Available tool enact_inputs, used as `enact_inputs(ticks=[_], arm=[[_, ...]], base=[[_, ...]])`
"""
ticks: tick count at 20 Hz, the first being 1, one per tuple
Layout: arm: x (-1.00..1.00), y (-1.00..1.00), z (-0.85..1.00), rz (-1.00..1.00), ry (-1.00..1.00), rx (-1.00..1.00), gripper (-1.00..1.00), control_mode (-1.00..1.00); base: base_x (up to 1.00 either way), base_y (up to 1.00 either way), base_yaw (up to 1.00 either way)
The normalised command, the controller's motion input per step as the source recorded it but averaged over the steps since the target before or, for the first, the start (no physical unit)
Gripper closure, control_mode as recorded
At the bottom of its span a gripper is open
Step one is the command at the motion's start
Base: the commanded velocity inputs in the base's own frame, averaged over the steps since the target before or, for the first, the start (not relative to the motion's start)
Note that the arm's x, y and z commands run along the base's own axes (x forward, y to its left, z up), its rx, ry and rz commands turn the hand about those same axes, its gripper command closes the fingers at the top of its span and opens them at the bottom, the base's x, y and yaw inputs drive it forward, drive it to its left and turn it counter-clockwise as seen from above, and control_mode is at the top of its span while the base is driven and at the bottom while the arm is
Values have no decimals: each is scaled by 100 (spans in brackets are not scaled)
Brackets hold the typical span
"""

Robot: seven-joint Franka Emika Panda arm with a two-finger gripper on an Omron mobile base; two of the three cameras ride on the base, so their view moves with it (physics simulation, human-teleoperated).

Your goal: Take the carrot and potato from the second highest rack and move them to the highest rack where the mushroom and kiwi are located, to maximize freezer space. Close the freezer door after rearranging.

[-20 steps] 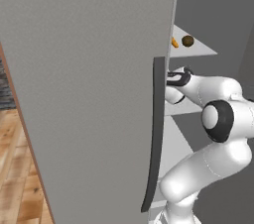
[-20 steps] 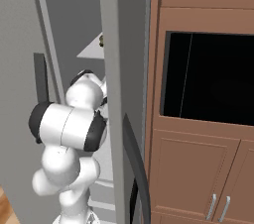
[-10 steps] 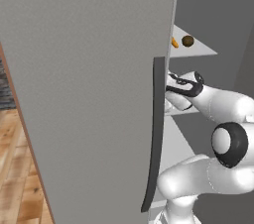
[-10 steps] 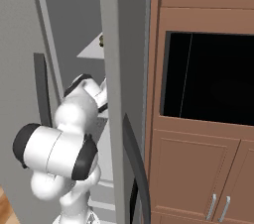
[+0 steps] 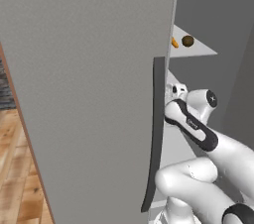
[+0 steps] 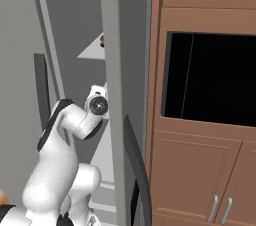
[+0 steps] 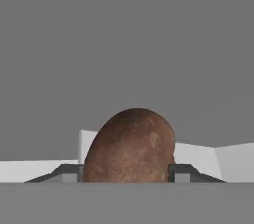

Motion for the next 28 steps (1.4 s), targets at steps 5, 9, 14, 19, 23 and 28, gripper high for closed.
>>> enact_inputs(ticks=[5, 9, 14, 19, 23, 28], arm=[[-92, 0, 93, -5, -1, 0, 100, -100], [-90, 0, 82, -14, 0, 0, 100, -100], [-84, 0, 83, -20, 4, -1, 100, -100], [-81, 0, 78, -21, 6, 0, 100, -100], [-34, -5, 65, -19, 4, -3, 100, -100], [6, -24, 56, -12, 0, -2, 100, -100]], base=[[0, 0, 0], [0, 0, 0], [0, 0, 0], [0, 0, 0], [0, 0, 0], [0, 0, 0]])
